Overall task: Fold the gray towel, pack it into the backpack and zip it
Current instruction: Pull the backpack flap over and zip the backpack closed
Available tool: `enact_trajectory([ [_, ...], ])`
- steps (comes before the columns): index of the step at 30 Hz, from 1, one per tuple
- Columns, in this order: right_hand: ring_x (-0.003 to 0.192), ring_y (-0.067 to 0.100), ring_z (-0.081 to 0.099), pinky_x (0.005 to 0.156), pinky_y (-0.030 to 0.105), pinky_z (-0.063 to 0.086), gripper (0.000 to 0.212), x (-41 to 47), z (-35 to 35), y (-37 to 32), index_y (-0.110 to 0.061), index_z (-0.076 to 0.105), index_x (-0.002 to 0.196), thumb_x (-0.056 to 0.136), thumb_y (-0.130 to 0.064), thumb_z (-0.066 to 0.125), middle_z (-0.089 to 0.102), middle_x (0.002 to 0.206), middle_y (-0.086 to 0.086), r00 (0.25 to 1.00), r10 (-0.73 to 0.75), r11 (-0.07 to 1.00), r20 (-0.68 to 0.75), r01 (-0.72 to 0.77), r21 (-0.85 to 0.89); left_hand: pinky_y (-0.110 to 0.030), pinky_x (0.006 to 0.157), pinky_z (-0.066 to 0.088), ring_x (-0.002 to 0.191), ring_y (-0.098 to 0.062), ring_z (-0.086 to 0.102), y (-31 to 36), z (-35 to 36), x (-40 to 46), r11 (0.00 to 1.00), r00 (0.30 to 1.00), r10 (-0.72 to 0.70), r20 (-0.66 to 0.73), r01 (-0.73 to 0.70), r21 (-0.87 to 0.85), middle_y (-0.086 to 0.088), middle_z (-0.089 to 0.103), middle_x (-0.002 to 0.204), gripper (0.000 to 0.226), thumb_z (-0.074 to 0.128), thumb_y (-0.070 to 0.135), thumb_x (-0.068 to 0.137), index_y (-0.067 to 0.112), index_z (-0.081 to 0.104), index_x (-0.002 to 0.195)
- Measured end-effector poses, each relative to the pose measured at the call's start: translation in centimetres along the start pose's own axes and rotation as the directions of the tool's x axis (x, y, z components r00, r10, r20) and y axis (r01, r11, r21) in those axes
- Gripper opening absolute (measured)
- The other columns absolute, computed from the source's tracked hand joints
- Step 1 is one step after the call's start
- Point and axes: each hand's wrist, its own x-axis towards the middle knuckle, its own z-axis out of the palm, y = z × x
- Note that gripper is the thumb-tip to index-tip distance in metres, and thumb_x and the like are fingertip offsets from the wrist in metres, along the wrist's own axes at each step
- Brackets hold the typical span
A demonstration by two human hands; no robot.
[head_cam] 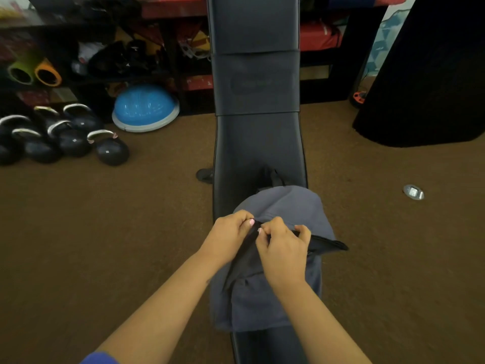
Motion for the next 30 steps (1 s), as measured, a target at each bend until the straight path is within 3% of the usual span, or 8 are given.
enact_trajectory([
  [3,0.063,0.016,0.059,0.101,0.031,0.020,0.010,0.9,-0.3,0.4,-0.019,0.050,0.084,0.091,-0.025,0.051,0.061,0.062,-0.004,0.995,0.018,0.999,0.095,-0.013,-0.048,-0.004,0.061,0.038,0.069,0.005,0.053,0.1,-0.3,-0.1,1.000,1.000,-0.004,0.021,0.004,0.000,0.015,0.054,0.072,0.010,0.049,0.025,0.095,0.024,0.059,0.091],
  [6,0.063,0.019,0.058,0.089,0.028,0.023,0.010,1.2,-0.7,0.0,-0.019,0.043,0.085,0.093,-0.023,0.048,0.059,0.061,-0.004,0.992,0.036,0.999,0.117,-0.036,-0.001,-0.011,0.061,0.040,0.069,-0.001,0.054,0.3,-0.6,-0.2,1.000,0.999,0.002,-0.042,-0.001,0.029,0.012,0.054,0.076,0.011,0.054,0.026,0.092,0.022,0.051,0.103],
  [8,0.065,0.018,0.056,0.084,0.026,0.022,0.010,1.2,-1.0,-0.3,-0.020,0.041,0.086,0.093,-0.023,0.047,0.059,0.062,-0.004,0.992,0.075,0.996,0.101,-0.079,0.038,-0.022,0.063,0.047,0.075,-0.007,0.054,0.3,-0.5,-0.6,0.981,0.980,0.127,-0.151,-0.102,0.167,0.008,0.053,0.086,0.011,0.057,0.026,0.089,0.021,0.051,0.097],
  [11,0.064,0.017,0.053,0.081,0.025,0.019,0.010,1.2,-1.4,-0.8,-0.021,0.039,0.088,0.094,-0.023,0.045,0.057,0.061,-0.006,0.990,0.105,0.990,0.094,-0.114,0.089,-0.024,0.060,0.049,0.082,-0.011,0.054,0.2,0.0,-1.8,0.887,0.931,0.318,-0.176,-0.226,0.403,0.006,0.054,0.093,0.010,0.058,0.031,0.085,0.023,0.058,0.090],
  [17,0.068,0.016,0.052,0.080,0.025,0.019,0.010,1.6,-1.5,-1.3,-0.020,0.040,0.088,0.095,-0.023,0.046,0.052,0.059,-0.008,0.973,0.181,0.962,0.140,-0.205,0.181,-0.035,0.067,0.052,0.089,-0.017,0.056,-0.2,0.8,-2.0,0.847,0.913,0.368,-0.178,-0.250,0.469,0.002,0.060,0.098,0.020,0.065,0.032,0.074,0.023,0.063,0.092],
  [22,0.061,0.008,0.043,0.079,0.026,0.017,0.008,2.4,-1.8,-1.0,-0.019,0.042,0.088,0.094,-0.021,0.048,0.046,0.057,-0.011,0.953,0.245,0.937,0.178,-0.280,0.208,-0.035,0.069,0.053,0.094,-0.020,0.058,-0.7,1.0,-2.2,0.898,0.917,0.274,-0.290,-0.136,0.419,0.001,0.063,0.102,0.019,0.061,0.041,0.079,0.027,0.068,0.090],
  [25,0.059,0.006,0.042,0.081,0.027,0.018,0.007,2.5,-1.8,-0.9,-0.019,0.044,0.090,0.094,-0.022,0.049,0.046,0.058,-0.012,0.944,0.253,0.936,0.211,-0.294,0.192,-0.036,0.068,0.054,0.098,-0.022,0.059,-0.9,1.2,-2.6,0.877,0.928,0.239,-0.286,-0.080,0.474,0.000,0.064,0.108,0.022,0.060,0.042,0.081,0.028,0.070,0.095],
  [30,0.065,0.012,0.048,0.081,0.028,0.019,0.009,1.9,-1.5,-1.2,-0.018,0.044,0.091,0.093,-0.024,0.050,0.047,0.060,-0.011,0.946,0.209,0.947,0.248,-0.259,0.191,-0.036,0.066,0.052,0.101,-0.022,0.057,-0.4,1.4,-2.9,0.877,0.934,0.157,-0.320,0.017,0.480,0.005,0.065,0.103,0.021,0.074,0.034,0.072,0.028,0.072,0.092],
])
